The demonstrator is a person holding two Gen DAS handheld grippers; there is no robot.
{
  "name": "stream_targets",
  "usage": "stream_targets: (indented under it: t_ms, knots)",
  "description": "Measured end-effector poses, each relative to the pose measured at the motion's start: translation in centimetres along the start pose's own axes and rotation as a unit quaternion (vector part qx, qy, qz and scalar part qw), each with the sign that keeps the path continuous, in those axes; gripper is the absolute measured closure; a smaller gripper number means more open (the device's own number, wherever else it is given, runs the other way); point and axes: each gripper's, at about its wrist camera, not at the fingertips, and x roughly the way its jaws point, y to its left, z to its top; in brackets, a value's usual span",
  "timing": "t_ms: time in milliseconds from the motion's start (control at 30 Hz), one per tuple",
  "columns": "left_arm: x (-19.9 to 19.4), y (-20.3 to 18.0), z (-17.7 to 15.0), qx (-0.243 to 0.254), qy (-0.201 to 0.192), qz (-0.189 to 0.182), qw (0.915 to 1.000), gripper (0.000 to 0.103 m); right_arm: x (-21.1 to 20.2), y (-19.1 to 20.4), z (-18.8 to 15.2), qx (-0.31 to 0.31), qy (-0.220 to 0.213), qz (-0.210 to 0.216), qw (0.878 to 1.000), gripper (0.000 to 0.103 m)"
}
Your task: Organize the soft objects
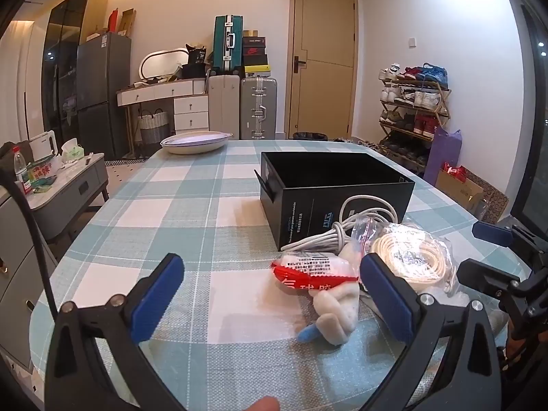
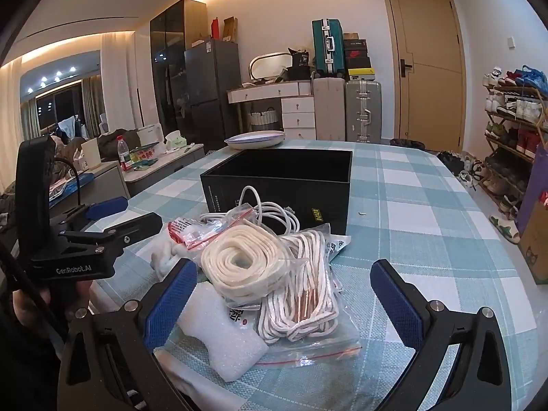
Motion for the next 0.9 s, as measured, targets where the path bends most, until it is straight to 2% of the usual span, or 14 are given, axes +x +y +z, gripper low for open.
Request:
stream_targets:
  t_ms: [900]
  knots:
    - [0.03,0.23,-0.13,-0.004,-0.005,0.000,1.0000,0.000,0.17,0.29,-0.19,-0.006,0.004,0.003,1.000,0.000]
